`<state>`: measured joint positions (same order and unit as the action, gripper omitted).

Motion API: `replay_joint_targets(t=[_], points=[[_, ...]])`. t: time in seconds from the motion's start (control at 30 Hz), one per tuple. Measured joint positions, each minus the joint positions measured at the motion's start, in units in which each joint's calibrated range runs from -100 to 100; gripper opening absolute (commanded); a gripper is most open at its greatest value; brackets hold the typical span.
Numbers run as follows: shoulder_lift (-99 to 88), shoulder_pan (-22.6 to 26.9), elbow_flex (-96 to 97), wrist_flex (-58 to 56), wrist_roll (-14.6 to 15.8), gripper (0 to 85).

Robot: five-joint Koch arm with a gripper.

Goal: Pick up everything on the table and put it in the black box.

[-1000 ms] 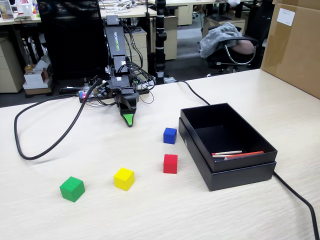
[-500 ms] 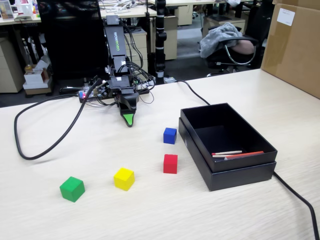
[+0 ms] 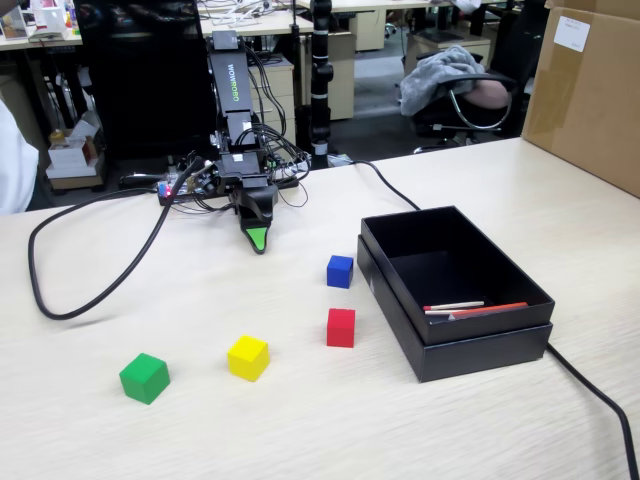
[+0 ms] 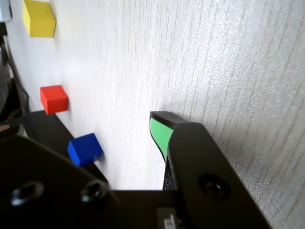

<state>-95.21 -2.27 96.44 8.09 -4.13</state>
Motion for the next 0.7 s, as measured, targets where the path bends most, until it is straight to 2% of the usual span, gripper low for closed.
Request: replay_joint_targets(t=[0.2, 0.27, 0.4, 0.47, 0.6, 0.67, 0.7], points=[[0.0, -0.1, -0.3, 0.0, 0.0, 49.9], [0.3, -0.8, -3.3, -3.1, 0.0, 49.7], [2.1, -2.3, -13.7, -19.3, 1.2, 49.6], [8.2, -4.1, -27.5, -35.0, 2.0, 47.6], [18.1, -6.0, -43.7, -44.8, 1.9, 47.5], [29.6, -7.5, -60.2, -55.2, 2.1, 47.5], [30.0, -7.5, -60.5, -55.4, 2.1, 47.5]])
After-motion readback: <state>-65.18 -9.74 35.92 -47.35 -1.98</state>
